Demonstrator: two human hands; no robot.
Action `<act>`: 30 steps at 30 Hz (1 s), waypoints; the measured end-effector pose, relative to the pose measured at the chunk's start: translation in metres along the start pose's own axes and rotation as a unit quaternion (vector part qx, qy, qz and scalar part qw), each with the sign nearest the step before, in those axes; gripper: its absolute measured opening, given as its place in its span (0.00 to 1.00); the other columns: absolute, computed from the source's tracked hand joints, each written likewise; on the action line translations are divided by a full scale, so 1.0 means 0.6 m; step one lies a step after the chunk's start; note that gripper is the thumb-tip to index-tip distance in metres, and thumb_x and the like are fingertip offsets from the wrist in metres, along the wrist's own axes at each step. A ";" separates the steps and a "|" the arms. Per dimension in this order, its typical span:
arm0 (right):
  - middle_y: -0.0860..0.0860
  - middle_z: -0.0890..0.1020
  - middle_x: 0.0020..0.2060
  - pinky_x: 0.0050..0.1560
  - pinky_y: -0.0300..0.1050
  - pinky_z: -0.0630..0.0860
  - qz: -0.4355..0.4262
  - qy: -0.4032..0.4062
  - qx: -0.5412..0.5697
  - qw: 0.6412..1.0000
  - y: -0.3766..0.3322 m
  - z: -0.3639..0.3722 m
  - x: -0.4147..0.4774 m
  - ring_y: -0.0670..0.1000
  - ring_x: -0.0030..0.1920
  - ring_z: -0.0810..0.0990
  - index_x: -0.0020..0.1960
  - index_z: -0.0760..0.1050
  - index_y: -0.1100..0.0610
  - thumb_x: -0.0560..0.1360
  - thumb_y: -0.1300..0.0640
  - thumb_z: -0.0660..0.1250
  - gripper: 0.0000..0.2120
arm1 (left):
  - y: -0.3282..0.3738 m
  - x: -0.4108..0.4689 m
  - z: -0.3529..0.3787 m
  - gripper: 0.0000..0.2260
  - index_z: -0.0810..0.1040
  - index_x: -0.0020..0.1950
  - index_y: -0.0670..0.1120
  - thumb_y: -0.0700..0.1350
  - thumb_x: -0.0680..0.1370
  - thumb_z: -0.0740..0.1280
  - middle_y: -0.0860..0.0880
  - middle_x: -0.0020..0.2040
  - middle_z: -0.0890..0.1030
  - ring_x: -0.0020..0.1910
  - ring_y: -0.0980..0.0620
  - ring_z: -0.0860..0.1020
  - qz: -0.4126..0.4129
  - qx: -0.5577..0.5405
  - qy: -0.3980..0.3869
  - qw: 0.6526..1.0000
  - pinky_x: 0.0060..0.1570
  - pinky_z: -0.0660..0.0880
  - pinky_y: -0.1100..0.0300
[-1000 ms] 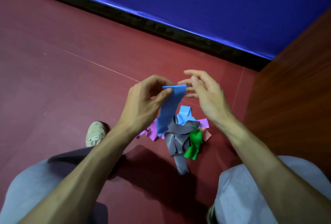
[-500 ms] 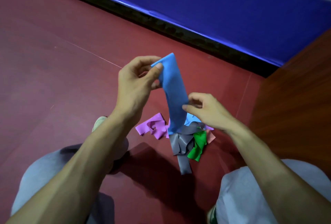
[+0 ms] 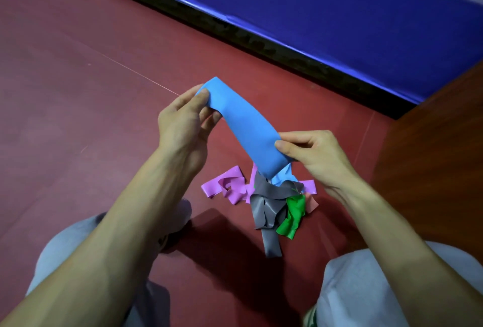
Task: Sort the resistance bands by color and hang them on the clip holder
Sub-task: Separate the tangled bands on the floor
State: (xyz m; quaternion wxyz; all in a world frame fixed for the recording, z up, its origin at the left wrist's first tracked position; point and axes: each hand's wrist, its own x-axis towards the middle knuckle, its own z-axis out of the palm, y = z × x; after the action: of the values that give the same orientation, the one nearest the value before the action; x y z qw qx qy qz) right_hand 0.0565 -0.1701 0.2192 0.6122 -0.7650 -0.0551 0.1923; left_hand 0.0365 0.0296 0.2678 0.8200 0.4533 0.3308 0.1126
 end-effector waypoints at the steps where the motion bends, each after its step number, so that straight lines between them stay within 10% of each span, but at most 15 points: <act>1: 0.49 0.85 0.46 0.51 0.36 0.77 0.001 0.000 -0.010 1.000 0.000 0.001 0.000 0.38 0.44 0.81 0.55 0.82 0.62 0.73 0.65 0.71 0.11 | -0.001 0.001 0.000 0.07 0.78 0.55 0.39 0.36 0.78 0.65 0.45 0.44 0.82 0.40 0.50 0.80 -0.004 -0.006 0.001 1.000 0.38 0.77 0.63; 8: 0.44 0.85 0.41 0.46 0.29 0.75 -0.001 0.012 -0.033 0.999 -0.002 0.002 0.001 0.35 0.41 0.79 0.53 0.82 0.59 0.72 0.67 0.71 0.11 | -0.015 0.008 0.002 0.07 0.77 0.55 0.40 0.36 0.78 0.64 0.46 0.42 0.83 0.40 0.51 0.81 -0.066 -0.036 -0.008 0.997 0.45 0.80 0.60; 13: 0.48 0.84 0.36 0.39 0.34 0.76 0.000 0.070 -0.014 0.997 -0.012 -0.004 0.003 0.40 0.36 0.79 0.51 0.80 0.53 0.71 0.66 0.72 0.12 | -0.051 -0.003 0.012 0.21 0.69 0.70 0.42 0.38 0.77 0.65 0.45 0.55 0.79 0.47 0.49 0.78 -0.137 0.150 -0.067 0.977 0.48 0.76 0.56; 17: 0.45 0.84 0.36 0.43 0.41 0.77 -0.020 0.089 -0.064 0.994 -0.015 -0.007 0.001 0.42 0.36 0.80 0.48 0.75 0.45 0.70 0.63 0.73 0.15 | -0.069 -0.019 0.018 0.19 0.75 0.66 0.49 0.40 0.75 0.68 0.50 0.61 0.77 0.62 0.52 0.74 -0.026 0.387 -0.111 0.915 0.59 0.71 0.59; 21: 0.44 0.84 0.36 0.42 0.32 0.74 -0.026 0.085 -0.042 0.995 -0.020 -0.011 -0.001 0.38 0.36 0.80 0.47 0.76 0.45 0.71 0.65 0.73 0.15 | -0.068 -0.034 0.018 0.07 0.81 0.49 0.52 0.42 0.74 0.71 0.54 0.48 0.83 0.50 0.56 0.81 0.046 0.464 -0.207 0.860 0.53 0.77 0.57; 30: 0.49 0.86 0.39 0.48 0.39 0.79 -0.017 0.049 0.060 0.997 -0.026 -0.008 -0.003 0.44 0.42 0.84 0.50 0.79 0.46 0.71 0.67 0.72 0.17 | -0.076 -0.039 0.013 0.14 0.78 0.45 0.51 0.46 0.64 0.78 0.56 0.38 0.80 0.35 0.59 0.77 0.261 0.554 -0.178 0.770 0.36 0.75 0.58</act>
State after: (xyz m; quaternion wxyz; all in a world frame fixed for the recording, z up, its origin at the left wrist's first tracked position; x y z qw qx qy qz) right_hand 0.0588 -0.1714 0.2353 0.6623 -0.7343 -0.0264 0.1467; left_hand 0.0185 -0.0126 0.2436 0.4103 0.9097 0.0529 0.0372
